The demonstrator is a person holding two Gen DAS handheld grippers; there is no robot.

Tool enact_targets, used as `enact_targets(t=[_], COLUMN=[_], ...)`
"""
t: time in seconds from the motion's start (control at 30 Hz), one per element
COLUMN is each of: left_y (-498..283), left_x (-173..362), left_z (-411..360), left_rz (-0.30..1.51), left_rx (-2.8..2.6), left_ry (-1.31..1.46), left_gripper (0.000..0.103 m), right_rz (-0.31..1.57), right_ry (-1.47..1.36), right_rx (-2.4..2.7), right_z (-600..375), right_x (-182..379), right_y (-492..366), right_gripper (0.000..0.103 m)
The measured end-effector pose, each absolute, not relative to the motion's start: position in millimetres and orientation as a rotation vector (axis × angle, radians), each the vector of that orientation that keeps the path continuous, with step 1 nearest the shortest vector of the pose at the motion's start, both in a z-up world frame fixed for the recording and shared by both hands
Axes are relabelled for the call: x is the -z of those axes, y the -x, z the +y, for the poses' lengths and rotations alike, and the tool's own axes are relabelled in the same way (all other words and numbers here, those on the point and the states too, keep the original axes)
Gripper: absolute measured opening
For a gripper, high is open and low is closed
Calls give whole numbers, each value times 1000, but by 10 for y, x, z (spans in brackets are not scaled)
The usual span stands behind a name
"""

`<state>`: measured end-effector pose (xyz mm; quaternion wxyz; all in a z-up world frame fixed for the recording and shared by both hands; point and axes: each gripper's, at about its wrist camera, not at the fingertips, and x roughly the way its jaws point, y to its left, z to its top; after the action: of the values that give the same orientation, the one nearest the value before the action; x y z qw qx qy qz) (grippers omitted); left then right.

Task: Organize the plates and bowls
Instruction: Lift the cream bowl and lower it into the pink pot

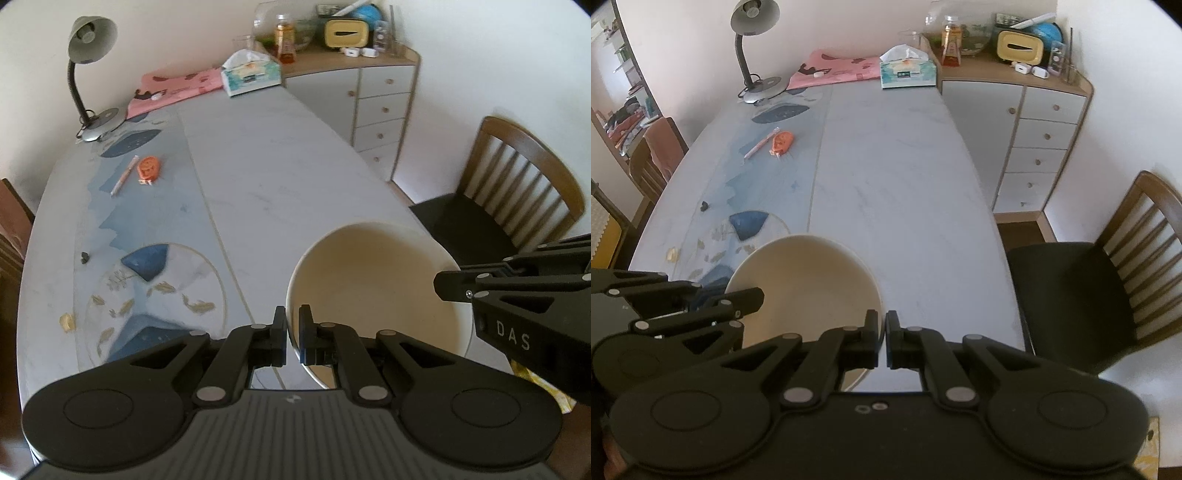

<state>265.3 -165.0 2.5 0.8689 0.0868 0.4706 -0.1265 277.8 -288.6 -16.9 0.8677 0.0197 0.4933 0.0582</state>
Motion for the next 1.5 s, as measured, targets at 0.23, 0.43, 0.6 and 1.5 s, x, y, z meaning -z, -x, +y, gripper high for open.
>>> enact_targets(t=[0.23, 0.43, 0.6, 1.5], left_y=[-2276, -2048, -1953, -1978], left_x=[10, 144, 311, 876], left_z=[-1812, -1951, -2041, -2246], left_rz=[1005, 1041, 1083, 1232], left_rx=[324, 368, 395, 381], left_ry=[-218, -236, -248, -358], left_gripper=[6, 6, 6, 7], right_rz=[1052, 1084, 1114, 1274], right_ry=[-51, -56, -60, -37], right_rx=[-100, -80, -66, -132], right_z=[-3022, -3141, -3222, -3284], right_x=[191, 309, 428, 1026], right_y=[-2395, -2126, -2025, -2016], right_gripper=[5, 5, 5, 6])
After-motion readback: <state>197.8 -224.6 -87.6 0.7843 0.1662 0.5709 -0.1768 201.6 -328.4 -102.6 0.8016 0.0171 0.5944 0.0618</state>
